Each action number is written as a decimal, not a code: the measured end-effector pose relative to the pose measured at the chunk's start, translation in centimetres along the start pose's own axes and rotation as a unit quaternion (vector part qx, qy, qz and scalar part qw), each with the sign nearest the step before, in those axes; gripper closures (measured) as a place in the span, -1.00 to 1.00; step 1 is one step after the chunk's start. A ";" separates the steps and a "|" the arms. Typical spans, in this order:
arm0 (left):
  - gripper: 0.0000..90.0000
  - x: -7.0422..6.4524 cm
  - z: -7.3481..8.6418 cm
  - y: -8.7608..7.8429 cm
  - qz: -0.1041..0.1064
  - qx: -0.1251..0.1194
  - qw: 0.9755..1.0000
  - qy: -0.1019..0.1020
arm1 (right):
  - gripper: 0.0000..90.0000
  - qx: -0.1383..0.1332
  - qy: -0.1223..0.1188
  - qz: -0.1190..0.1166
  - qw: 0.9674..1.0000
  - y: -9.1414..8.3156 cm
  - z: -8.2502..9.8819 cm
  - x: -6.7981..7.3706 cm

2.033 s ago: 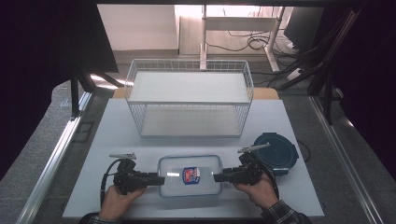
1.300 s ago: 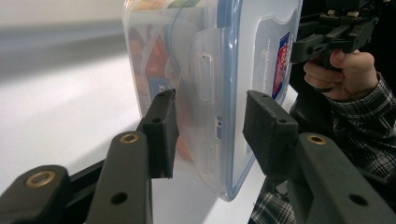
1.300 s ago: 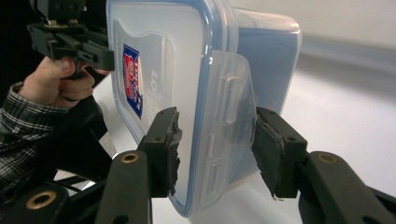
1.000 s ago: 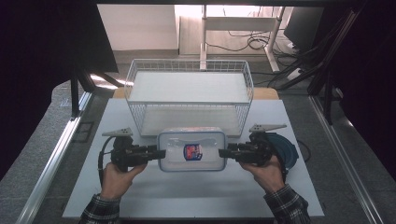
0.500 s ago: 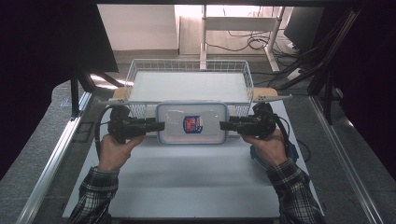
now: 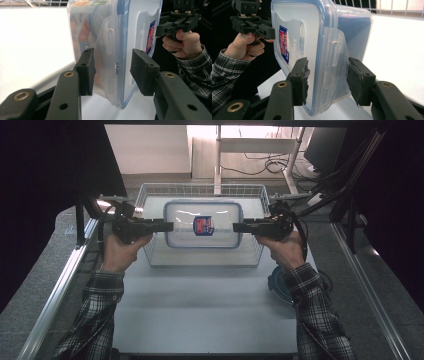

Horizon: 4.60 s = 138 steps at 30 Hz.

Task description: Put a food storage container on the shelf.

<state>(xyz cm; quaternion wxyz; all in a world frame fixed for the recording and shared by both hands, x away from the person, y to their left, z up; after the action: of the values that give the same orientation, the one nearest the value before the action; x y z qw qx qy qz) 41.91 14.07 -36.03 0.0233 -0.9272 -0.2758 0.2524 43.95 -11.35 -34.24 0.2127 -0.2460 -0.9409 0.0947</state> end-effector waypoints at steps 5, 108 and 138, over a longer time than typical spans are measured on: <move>0.22 0.4 -1.3 0.5 -0.003 0.001 1.000 0.002 | 0.17 -0.005 0.000 0.001 1.000 0.2 -1.2 -0.6; -0.42 4.9 -3.3 2.7 -0.098 -0.052 0.994 0.006 | -0.17 -0.024 -0.015 0.081 0.996 3.7 -3.5 -5.3; -0.94 -0.5 6.2 0.9 -0.133 0.032 0.978 0.161 | -0.76 -0.006 -0.114 0.052 0.992 -0.8 3.1 -0.1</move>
<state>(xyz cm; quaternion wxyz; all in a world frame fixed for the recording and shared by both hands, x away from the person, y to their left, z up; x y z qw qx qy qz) 39.00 12.47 -41.33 0.1303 -0.9096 -0.3807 0.1034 42.35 -12.31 -36.81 0.0974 -0.2833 -0.9456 0.1270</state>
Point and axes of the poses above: each handheld gripper's, and its own axes: y roughly forward along the jaws, z roughly out of its underside, x roughly to its left, the point moved 9 cm from there along y, roughly forward along the jaws, and after that the axes turned 10 degrees about -x, right-handed, at the moved point
